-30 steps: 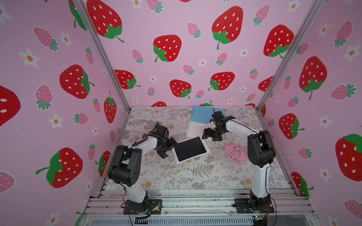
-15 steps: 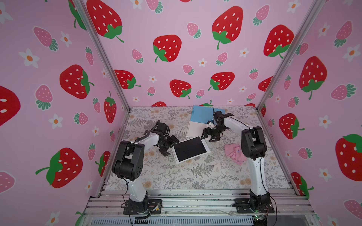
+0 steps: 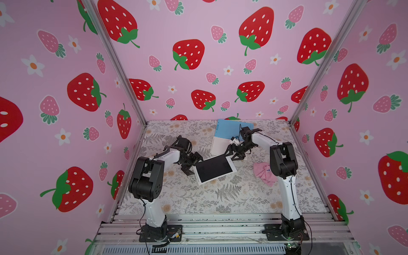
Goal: Wipe the drawing tablet
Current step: Adjust the drawing tablet at the center of the board.
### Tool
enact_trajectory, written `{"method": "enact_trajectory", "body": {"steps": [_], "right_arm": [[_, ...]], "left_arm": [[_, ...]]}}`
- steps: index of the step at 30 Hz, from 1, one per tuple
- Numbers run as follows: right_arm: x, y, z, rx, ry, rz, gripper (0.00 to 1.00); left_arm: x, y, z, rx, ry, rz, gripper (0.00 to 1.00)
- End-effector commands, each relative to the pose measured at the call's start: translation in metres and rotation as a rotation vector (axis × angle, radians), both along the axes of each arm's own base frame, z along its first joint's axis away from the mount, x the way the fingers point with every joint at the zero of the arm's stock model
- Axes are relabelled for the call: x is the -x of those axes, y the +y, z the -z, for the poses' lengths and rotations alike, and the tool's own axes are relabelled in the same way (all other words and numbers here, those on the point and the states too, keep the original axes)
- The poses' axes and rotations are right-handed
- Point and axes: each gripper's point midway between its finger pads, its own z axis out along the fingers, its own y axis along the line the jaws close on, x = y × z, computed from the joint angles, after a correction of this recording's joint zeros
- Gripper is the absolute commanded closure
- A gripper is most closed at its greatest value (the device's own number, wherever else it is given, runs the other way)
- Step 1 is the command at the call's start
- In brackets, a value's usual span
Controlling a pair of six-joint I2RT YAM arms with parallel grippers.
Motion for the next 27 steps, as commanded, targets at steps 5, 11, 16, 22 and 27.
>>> {"method": "enact_trajectory", "body": {"steps": [5, 11, 16, 22, 27], "right_arm": [[0.018, 0.017, -0.034, -0.174, 0.032, -0.029, 0.30], [0.023, 0.020, -0.068, -0.258, 0.002, 0.007, 0.40], [0.027, 0.019, -0.083, -0.288, -0.014, 0.019, 0.52], [0.033, 0.018, -0.090, -0.297, -0.020, 0.020, 0.79], [0.034, 0.015, -0.096, -0.287, -0.073, 0.015, 0.95]], "left_arm": [[0.014, 0.005, 0.041, -0.071, 0.102, 0.026, 0.04], [0.007, 0.003, 0.041, -0.069, 0.091, 0.034, 0.04], [0.004, 0.002, 0.041, -0.063, 0.084, 0.035, 0.04], [-0.006, 0.000, 0.031, -0.049, 0.046, 0.038, 0.05], [-0.016, -0.002, 0.016, -0.040, 0.007, 0.039, 0.05]]}}
